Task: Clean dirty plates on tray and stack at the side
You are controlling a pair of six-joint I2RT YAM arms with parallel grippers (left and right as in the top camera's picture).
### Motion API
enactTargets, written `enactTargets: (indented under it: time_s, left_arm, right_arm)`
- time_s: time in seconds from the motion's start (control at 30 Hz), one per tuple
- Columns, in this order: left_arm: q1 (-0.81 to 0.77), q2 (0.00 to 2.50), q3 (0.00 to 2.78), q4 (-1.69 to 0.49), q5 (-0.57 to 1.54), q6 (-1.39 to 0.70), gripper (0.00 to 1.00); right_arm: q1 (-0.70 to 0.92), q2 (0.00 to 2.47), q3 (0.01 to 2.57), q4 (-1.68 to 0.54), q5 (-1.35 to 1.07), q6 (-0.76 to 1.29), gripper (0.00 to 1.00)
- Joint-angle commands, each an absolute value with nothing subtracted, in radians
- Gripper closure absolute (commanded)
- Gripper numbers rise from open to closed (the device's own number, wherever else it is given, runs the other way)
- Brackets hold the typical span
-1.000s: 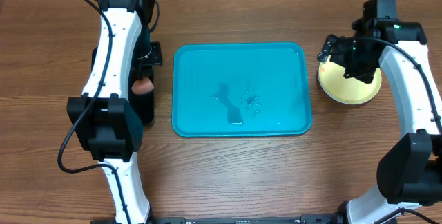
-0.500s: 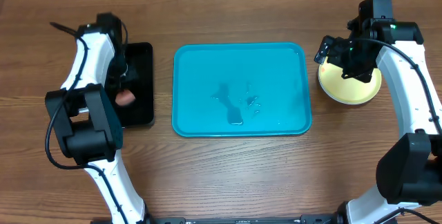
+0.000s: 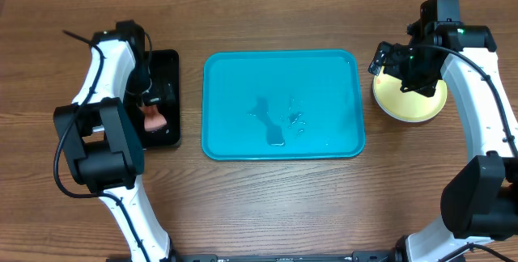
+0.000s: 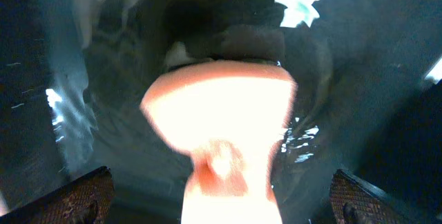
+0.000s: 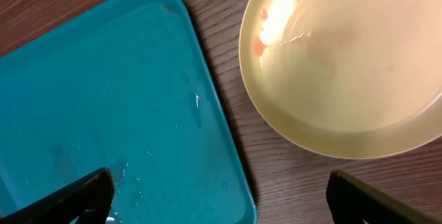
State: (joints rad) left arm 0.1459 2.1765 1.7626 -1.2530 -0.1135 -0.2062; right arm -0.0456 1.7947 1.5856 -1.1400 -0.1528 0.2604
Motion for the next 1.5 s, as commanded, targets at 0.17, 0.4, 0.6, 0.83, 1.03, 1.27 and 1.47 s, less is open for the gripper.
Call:
enactTargets:
  time_s: [0.17,0.4,0.6,0.83,1.03,1.27,1.47]
  left_arm:
    - [0.143,2.127,2.144,-1.461,-0.104,-0.233,0.00]
    - [0.143,2.045,2.407,-1.656,-0.103,-0.234,0.00]
    - [0.143,1.968,2.410,-1.690,-0.104,-0.243,0.00]
    - [0.143,1.975,2.409,-1.689,-0.104,-0.243,0.00]
    - [0.143,1.975,2.409,-1.689,-0.104,-0.243,0.00]
    - [0.143,1.975,2.409,-1.689,-0.104,-0.243,0.00]
    - [0.143,1.975,2.409,-1.689,-0.104,-0.243,0.00]
  right_arm:
    - [-0.045,1.788,1.604,-1.132,-0.151,0.253,0.00]
    - [-0.045,1.719,1.607,-1.188,-0.151,0.194,0.00]
    - [-0.045,1.541,1.607,-1.219,-0.148,0.173,0.00]
    - [-0.045,1.312,1.607,-1.267,-0.144,0.155,0.00]
    - [-0.045,1.200,1.607,-1.283,-0.144,0.156,0.00]
    - [-0.045,1.188,1.607,-1.282,-0.144,0.156,0.00]
    - [-0.045,1.206,1.607,-1.282,-0.144,0.155,0.00]
